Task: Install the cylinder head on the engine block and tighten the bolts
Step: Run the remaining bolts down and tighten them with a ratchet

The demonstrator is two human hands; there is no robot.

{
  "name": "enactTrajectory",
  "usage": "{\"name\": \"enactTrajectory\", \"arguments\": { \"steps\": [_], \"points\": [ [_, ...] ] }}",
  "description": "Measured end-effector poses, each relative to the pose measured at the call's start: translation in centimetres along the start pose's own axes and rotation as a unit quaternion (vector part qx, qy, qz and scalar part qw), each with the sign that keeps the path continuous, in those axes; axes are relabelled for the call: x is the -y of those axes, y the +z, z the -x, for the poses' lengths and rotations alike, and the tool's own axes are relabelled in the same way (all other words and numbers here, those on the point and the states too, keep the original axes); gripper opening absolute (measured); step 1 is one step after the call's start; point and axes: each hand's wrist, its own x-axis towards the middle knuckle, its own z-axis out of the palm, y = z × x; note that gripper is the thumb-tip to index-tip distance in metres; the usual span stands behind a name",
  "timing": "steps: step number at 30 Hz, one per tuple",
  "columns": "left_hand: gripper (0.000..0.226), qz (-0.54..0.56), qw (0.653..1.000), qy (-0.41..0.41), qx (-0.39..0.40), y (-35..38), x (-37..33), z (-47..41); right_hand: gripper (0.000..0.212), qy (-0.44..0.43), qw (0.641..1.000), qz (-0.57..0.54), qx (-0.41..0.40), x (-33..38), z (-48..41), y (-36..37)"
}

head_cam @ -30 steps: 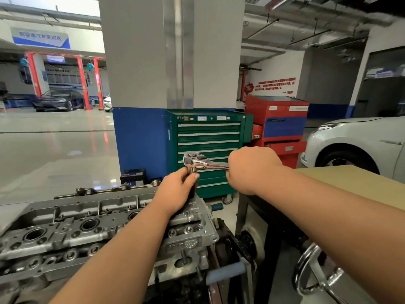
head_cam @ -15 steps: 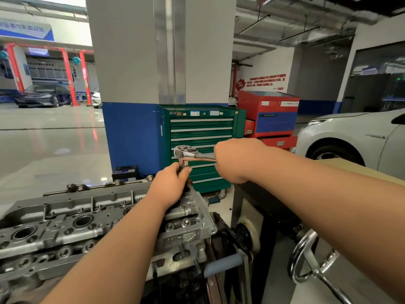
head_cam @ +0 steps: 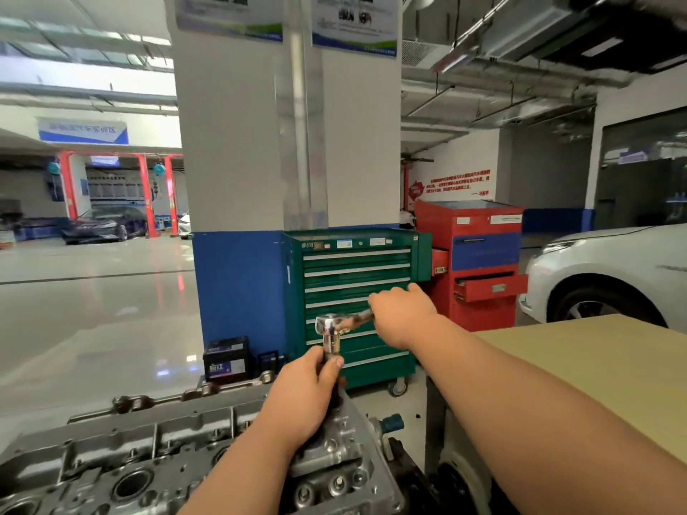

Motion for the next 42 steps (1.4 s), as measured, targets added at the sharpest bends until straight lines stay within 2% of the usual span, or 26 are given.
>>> {"name": "enactTrajectory", "arguments": {
  "steps": [8,11,17,23,27,33,42],
  "points": [
    [0.012,-0.058,0.998,0.001,0.009,-0.1,-0.1,0.5,0.021,-0.043,0.989,0.091,-0.104,-2.0,4.2,-0.9],
    [0.019,-0.063,0.998,-0.002,0.012,-0.1,-0.4,0.6,0.027,-0.048,0.988,0.101,-0.103,-2.1,7.3,-2.7],
    [0.026,-0.084,0.996,0.000,0.034,-0.1,-0.8,0.8,0.024,-0.047,0.995,0.068,-0.061,0.2,12.2,-5.3],
    [0.038,-0.098,0.995,-0.001,0.007,0.4,-0.5,0.8,0.018,-0.032,0.996,0.073,-0.030,2.5,13.3,-6.4],
    [0.042,-0.077,0.997,-0.006,0.025,0.2,-0.2,0.8,0.019,-0.036,0.996,0.083,-0.026,2.2,12.5,-7.2],
    [0.022,-0.077,0.997,-0.011,0.031,0.4,-0.5,0.4,0.018,-0.019,0.995,0.101,-0.012,1.5,11.1,-6.3],
    [0.020,-0.083,0.996,-0.003,0.036,0.5,-0.4,0.4,0.019,0.008,0.997,0.078,0.015,-0.2,5.6,-3.4]
  ]
}}
